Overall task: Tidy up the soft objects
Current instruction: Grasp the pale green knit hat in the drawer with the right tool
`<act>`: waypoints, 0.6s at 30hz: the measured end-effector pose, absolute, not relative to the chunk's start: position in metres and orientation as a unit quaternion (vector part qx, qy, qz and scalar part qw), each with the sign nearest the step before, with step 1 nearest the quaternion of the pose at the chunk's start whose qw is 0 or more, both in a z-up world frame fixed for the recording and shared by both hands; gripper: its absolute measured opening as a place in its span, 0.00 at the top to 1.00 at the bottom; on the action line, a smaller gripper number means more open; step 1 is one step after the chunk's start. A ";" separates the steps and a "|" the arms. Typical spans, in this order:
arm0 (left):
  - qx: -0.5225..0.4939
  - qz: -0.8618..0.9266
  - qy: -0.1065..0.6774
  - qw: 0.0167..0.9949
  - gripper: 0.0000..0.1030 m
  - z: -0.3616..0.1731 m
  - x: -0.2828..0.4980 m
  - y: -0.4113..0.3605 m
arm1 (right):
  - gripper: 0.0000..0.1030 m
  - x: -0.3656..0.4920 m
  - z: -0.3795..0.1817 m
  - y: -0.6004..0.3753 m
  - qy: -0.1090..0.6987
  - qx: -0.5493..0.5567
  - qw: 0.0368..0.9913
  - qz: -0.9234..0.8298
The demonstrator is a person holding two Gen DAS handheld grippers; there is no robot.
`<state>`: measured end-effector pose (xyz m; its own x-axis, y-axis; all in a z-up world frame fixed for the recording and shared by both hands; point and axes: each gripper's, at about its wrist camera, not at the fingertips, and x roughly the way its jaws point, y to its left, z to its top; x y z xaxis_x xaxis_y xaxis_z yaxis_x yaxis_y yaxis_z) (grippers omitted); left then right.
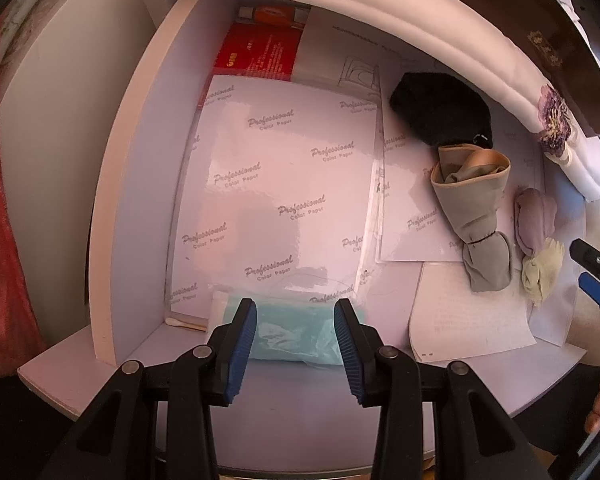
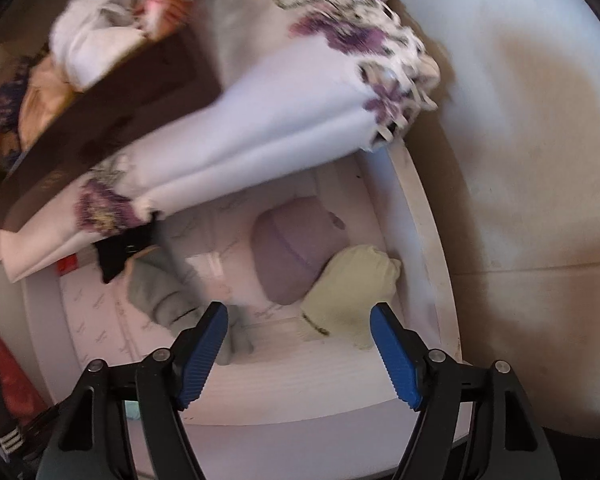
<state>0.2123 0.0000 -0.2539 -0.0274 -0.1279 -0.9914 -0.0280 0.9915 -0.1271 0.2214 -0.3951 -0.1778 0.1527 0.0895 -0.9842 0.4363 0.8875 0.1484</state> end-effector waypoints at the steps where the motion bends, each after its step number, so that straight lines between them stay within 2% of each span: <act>1: -0.055 -0.036 0.716 0.695 0.61 -0.255 0.213 -0.001 | 0.28 0.222 -0.179 -0.397 0.640 0.212 0.729 -0.121; 18: -0.054 -0.036 0.720 0.690 0.61 -0.266 0.213 -0.008 | 0.28 0.235 -0.205 -0.391 0.646 0.189 0.727 -0.134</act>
<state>0.2131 -0.0080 -0.2658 -0.0407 -0.1273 -0.9910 -0.0269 0.9916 -0.1262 0.2347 -0.3908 -0.2051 0.1292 0.0487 -0.9904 0.4385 0.8930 0.1012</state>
